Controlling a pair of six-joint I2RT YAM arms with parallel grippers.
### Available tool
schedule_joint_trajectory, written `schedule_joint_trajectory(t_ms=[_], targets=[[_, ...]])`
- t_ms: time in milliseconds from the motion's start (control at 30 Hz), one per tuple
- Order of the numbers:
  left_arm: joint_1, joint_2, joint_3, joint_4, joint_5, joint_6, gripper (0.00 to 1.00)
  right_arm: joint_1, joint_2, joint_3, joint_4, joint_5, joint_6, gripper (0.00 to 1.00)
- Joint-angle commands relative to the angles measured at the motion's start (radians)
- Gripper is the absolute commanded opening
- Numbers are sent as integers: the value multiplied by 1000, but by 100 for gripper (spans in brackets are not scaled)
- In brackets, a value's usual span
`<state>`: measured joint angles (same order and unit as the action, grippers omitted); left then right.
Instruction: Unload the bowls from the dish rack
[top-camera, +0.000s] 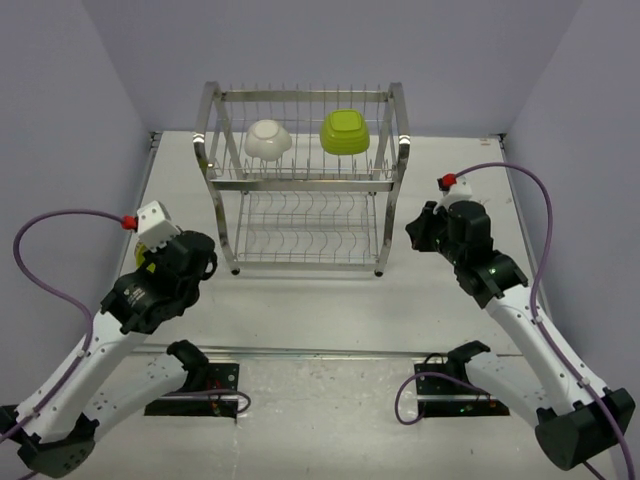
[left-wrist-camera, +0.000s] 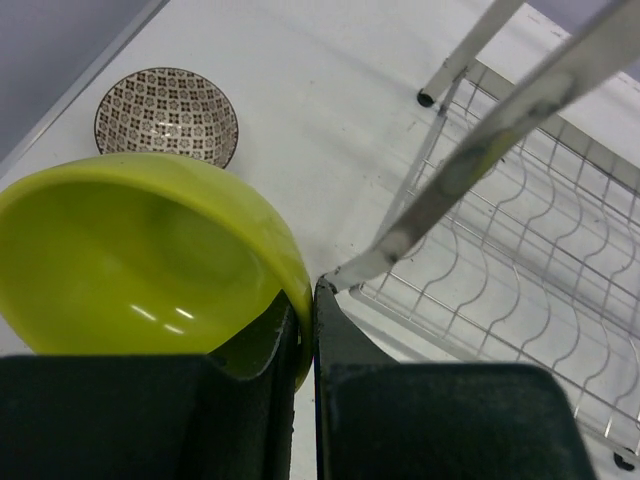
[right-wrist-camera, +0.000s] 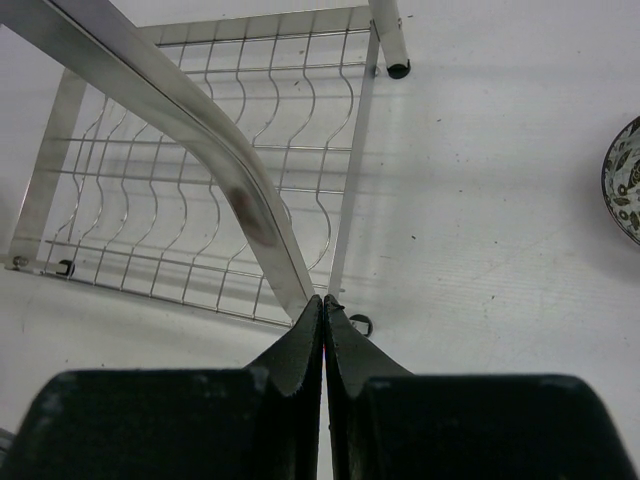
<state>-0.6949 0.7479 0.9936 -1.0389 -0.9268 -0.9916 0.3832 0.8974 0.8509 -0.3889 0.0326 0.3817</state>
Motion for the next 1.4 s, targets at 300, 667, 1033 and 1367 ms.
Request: schedule_joint_trajectory(t_ms=[300,667,1033,1367], targets=[[676,162,-47,483,606,524,0,-4,-41,24,12,-26,-1,1],[804,392,3,533,684,564,0,-4,-52,20,24,-26,-1,1],[834,538,17,565,629,605,0,-4,-69,28,5,-28,-3,1],[854,653,68,570,637,616,0,-4,-87,56,-27,-26,-9,1]])
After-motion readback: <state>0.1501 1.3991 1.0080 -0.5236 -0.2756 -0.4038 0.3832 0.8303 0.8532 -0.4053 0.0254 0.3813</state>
